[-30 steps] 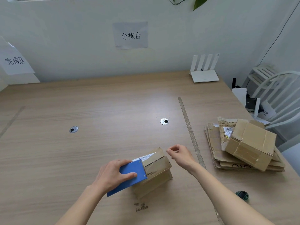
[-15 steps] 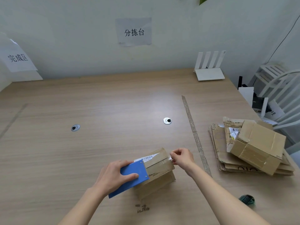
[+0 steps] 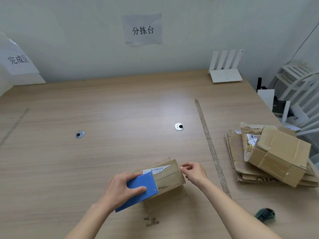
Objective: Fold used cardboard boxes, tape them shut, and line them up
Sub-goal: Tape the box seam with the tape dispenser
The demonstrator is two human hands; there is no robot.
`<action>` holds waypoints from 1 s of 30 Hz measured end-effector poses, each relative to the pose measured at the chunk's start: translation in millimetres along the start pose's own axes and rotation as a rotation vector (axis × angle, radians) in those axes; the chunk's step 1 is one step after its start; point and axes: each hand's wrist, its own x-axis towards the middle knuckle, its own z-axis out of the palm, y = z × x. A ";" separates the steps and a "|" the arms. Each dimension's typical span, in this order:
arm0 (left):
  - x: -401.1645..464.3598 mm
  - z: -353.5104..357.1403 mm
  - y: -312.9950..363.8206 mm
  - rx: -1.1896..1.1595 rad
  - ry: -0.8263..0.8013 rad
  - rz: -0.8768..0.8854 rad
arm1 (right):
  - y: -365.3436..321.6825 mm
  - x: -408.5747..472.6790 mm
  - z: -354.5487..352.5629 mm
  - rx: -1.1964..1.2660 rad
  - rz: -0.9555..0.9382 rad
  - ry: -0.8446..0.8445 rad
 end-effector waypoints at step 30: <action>9.6 -2.7 -13.2 -0.001 -0.001 -0.077 | -16.1 -11.6 20.5 -0.346 -0.598 0.097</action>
